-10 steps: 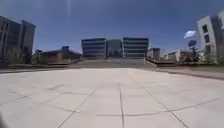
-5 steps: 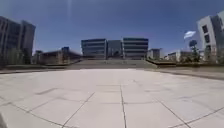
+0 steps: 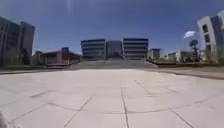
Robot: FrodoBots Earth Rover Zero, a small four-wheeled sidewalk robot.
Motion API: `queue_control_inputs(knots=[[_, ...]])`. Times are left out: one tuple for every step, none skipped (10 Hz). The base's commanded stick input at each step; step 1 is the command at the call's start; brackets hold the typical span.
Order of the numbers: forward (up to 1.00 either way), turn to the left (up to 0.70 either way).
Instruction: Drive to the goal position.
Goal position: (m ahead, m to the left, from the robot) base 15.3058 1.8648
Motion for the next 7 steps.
queue_control_inputs(knots=[[0.70, 0.00], [0.70, 0.00], [0.70, 0.00], [0.70, 0.00], [0.70, 0.00], [0.70, 0.00], [0.70, 0.00]])
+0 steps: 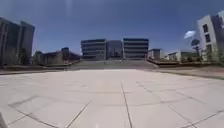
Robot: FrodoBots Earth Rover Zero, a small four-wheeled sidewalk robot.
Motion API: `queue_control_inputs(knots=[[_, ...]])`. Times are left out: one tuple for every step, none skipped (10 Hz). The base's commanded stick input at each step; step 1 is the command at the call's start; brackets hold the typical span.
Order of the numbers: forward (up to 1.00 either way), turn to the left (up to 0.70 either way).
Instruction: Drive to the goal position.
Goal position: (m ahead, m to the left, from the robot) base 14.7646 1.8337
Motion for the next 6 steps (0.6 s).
queue_control_inputs(knots=[[0.70, 0.00], [0.70, 0.00], [0.70, 0.00], [0.70, 0.00], [0.70, 0.00], [0.70, 0.00]])
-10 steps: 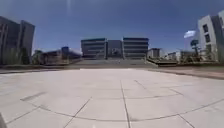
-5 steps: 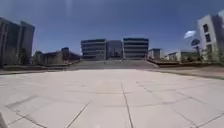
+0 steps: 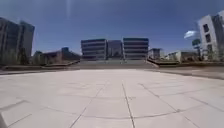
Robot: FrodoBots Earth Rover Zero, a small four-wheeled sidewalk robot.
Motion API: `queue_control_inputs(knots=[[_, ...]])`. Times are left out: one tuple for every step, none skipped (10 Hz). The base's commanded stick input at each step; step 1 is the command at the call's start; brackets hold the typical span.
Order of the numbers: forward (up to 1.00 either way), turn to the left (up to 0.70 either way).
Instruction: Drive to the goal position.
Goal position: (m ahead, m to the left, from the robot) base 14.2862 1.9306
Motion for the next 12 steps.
queue_control_inputs(knots=[[0.70, 0.00], [0.70, 0.00], [0.70, 0.00], [0.70, 0.00], [0.70, 0.00], [0.70, 0.00], [0.70, 0.00], [0.70, 0.00], [0.70, 0.00], [0.70, 0.00], [0.70, 0.00], [0.70, 0.00]])
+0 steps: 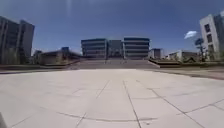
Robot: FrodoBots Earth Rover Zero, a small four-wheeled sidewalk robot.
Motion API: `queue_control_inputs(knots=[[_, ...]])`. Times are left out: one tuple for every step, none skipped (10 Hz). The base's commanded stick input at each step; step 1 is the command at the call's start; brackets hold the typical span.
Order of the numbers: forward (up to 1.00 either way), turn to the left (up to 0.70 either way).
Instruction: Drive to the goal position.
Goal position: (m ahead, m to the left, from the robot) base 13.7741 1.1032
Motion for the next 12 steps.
queue_control_inputs(knots=[[0.70, 0.00], [0.70, 0.00], [0.70, 0.00], [0.70, 0.00], [0.70, 0.00], [0.70, 0.00], [0.70, 0.00], [0.70, 0.00], [0.70, 0.00], [0.70, 0.00], [0.70, 0.00], [0.70, 0.00]])
